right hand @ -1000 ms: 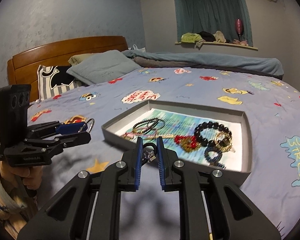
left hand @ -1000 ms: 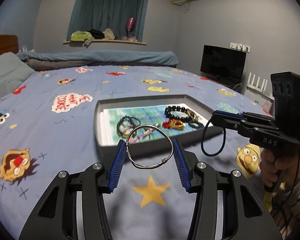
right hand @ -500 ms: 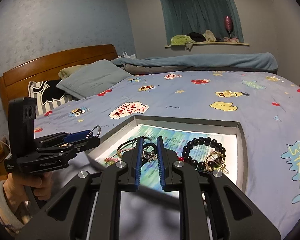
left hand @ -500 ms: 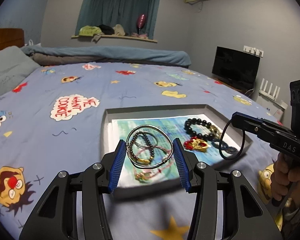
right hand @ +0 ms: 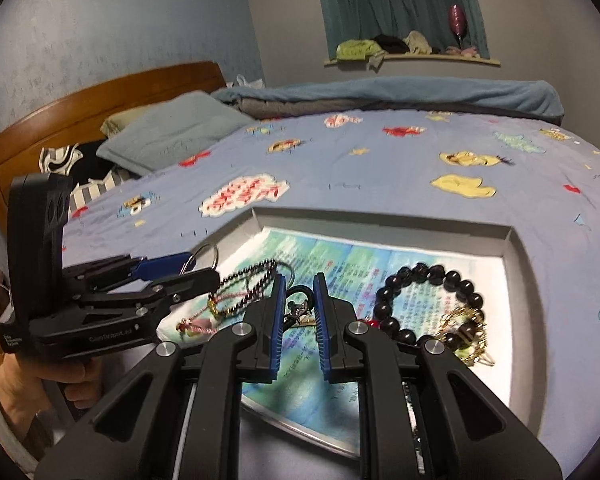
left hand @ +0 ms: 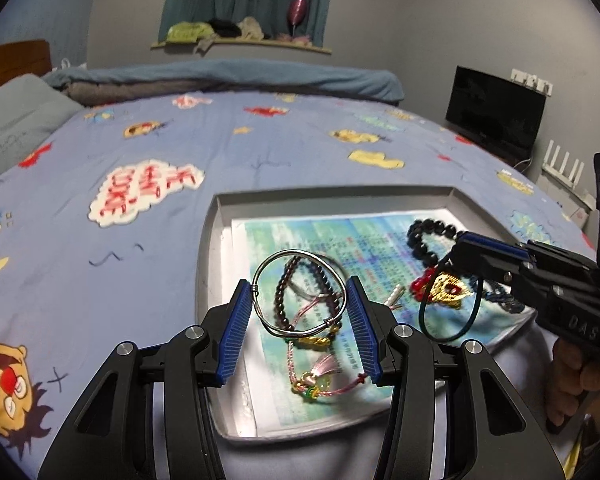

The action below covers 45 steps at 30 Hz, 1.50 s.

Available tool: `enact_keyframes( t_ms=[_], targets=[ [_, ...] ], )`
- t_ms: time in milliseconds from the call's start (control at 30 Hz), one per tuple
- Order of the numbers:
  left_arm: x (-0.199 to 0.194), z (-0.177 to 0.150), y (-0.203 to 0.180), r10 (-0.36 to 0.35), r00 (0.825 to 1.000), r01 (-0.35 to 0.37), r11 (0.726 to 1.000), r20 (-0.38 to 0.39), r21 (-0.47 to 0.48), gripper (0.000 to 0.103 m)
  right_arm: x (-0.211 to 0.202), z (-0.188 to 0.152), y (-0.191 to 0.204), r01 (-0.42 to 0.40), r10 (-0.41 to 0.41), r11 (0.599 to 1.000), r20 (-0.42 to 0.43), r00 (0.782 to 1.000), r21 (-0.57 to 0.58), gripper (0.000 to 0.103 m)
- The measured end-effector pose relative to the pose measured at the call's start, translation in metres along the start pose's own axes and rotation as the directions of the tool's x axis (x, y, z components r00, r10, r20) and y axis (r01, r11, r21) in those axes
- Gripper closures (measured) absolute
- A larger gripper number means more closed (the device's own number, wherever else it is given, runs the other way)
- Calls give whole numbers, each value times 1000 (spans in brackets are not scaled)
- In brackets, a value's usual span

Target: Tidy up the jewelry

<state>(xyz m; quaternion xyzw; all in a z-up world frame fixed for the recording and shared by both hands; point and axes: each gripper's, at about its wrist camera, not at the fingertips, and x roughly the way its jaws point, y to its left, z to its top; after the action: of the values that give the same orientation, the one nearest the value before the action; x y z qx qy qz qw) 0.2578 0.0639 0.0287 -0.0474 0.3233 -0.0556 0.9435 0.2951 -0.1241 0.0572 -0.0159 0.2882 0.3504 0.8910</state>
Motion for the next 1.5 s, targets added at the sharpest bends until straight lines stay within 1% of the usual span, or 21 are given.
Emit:
enact_keyframes(
  t_ms=[100,233,400,500,533,600,667,733,767,800,867,900,1000,1033,1067,1133,1167,1233,1267,1300,1500],
  targets=[
    [6,-1,1,10,999,-10,1000,-30,-4,53,10,-3,3,1,-1,1000,-38,999,-11,89],
    [8,-3,1,6,999,-6,1000,-43,0,53,18,-6,5,19,-21,999,-71,997,-26,89],
    [7,-5,-2,0,999,1,1000,-43,11,53,20,-9,5,30,-32,999,-86,996,-24,87],
    [6,-6,-4,-5,999,6,1000,-35,16,51,17,-8,2,29,-30,999,-72,997,-13,74],
    [5,-6,-4,-4,999,4,1000,-32,16,50,15,-7,2,28,-29,1000,-68,997,-10,72],
    [2,-7,-4,-4,1000,4,1000,-18,12,44,10,-8,0,28,-28,1000,-55,998,-4,72],
    [-2,-7,-3,-3,1000,3,1000,-7,5,42,5,-8,0,32,-32,999,-44,999,-4,72],
    [-6,-7,-3,-7,1000,8,1000,5,-5,40,-1,-8,-1,38,-38,999,-34,999,-8,66],
    [-8,-7,-3,-6,1000,6,1000,11,-7,32,-3,-8,-2,40,-40,999,-29,999,-8,65],
    [-10,-7,-4,-5,1000,5,1000,20,-7,30,-6,-9,-3,41,-41,999,-23,999,-7,64],
    [-15,-7,-6,-11,999,11,1000,33,-5,29,-12,-9,-5,48,-48,999,-14,999,-6,60],
    [-18,-8,-6,-11,999,12,1000,41,-5,27,-16,-9,-6,52,-52,999,-7,999,-6,57],
    [-27,-10,-9,2,997,-1,1000,73,-5,16,-27,-11,-10,66,-66,998,17,998,-2,51],
    [-30,-11,-11,5,997,-5,1000,82,-4,14,-32,-12,-11,78,-78,997,30,996,-2,46],
    [-32,-12,-12,6,996,-6,1000,89,-3,10,-34,-12,-11,84,-84,996,37,996,-2,43],
    [-37,-15,-14,5,995,-4,1000,103,-6,9,-44,-16,-12,101,-101,995,61,993,-5,30],
    [-39,-16,-15,2,995,-1,1000,104,-9,9,-46,-16,-12,104,-104,995,66,992,-6,28],
    [-41,-19,-16,0,995,1,1000,104,-14,8,-53,-21,-13,118,-117,993,78,990,-11,12],
    [-42,-22,-17,1,994,0,1000,107,-16,7,-56,-24,-13,128,-126,992,86,988,-16,10],
    [-43,-25,-19,3,994,-1,1000,112,-13,6,-60,-27,-13,132,-130,991,90,987,-21,6],
    [-56,-36,-24,33,986,-32,999,162,-8,5,-77,-46,-8,138,-131,988,98,986,-64,6]
  ],
)
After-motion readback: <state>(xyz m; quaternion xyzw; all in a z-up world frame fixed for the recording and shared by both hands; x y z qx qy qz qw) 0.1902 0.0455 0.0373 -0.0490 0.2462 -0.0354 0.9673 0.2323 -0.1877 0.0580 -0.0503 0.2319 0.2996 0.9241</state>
